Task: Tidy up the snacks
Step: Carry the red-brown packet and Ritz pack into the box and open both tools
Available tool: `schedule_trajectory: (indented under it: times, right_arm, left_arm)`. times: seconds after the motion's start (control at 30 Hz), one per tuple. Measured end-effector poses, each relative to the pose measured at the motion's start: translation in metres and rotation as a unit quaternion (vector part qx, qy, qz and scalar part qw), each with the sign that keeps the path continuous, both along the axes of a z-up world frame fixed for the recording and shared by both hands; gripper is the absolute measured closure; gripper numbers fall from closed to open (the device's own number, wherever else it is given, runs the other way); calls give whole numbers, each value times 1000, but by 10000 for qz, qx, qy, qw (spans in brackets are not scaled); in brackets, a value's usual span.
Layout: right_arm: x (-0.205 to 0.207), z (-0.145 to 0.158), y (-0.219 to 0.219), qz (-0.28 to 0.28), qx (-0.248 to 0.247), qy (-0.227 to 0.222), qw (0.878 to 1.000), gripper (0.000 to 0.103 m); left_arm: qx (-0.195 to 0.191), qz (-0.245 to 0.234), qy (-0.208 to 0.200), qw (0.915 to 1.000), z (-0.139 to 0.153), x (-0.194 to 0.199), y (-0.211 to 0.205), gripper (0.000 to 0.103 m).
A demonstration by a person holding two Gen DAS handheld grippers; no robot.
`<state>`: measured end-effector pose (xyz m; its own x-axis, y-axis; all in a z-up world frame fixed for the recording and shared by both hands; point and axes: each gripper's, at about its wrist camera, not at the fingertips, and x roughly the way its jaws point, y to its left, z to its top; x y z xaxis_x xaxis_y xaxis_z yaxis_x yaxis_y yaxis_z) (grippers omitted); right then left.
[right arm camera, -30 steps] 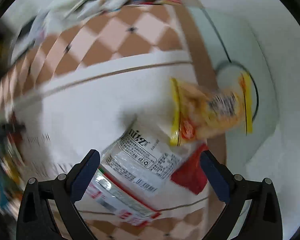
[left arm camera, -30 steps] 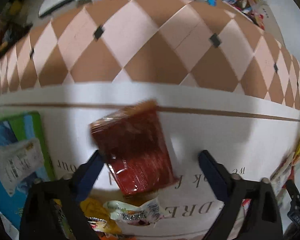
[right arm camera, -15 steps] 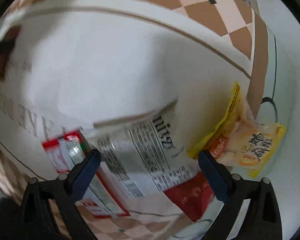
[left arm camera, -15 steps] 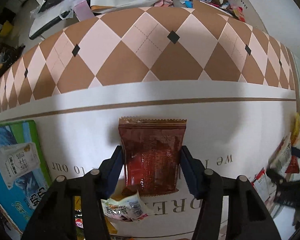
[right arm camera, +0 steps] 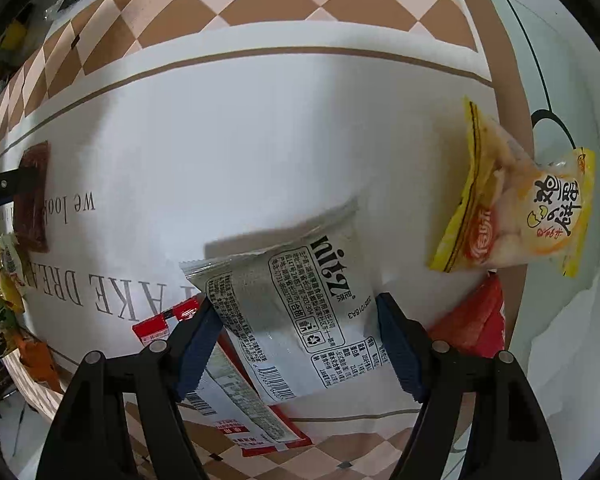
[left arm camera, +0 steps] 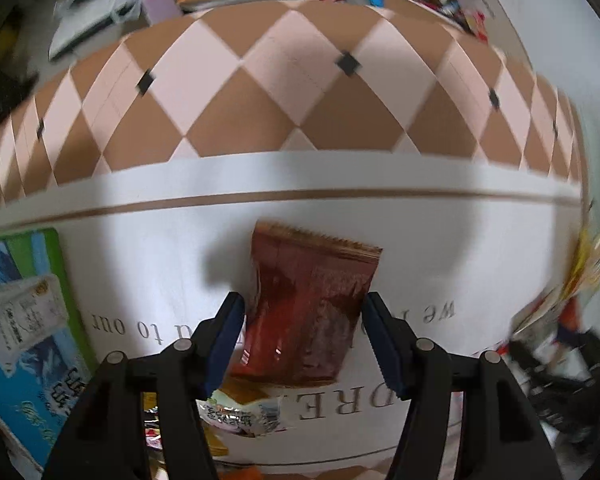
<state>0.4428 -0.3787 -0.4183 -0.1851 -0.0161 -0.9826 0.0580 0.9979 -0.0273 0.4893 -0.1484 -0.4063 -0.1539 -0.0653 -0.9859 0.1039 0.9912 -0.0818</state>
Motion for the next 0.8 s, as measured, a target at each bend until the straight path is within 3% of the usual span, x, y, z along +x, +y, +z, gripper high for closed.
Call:
schedule_trajectory:
  times: [0.2, 0.43, 0.6, 0.8]
  right_arm:
    - [-20, -6, -7, -204, 20, -116, 9997, 26]
    - [-33, 3, -7, -537, 226, -369, 9976, 26]
    - [-33, 40, -8, -781, 587, -715, 9926, 26]
    - [-34, 113, 40, -599, 1041, -1171, 9858, 26]
  left_arm:
    - [110, -145, -298, 9994, 9, -9, -8, 50]
    - [-170, -127, -576, 9981, 44, -26, 2, 50]
    - [-676, -81, -837, 9942, 84, -43, 17, 50]
    - [-1137, 34, -1254, 9856, 148, -65, 64, 50]
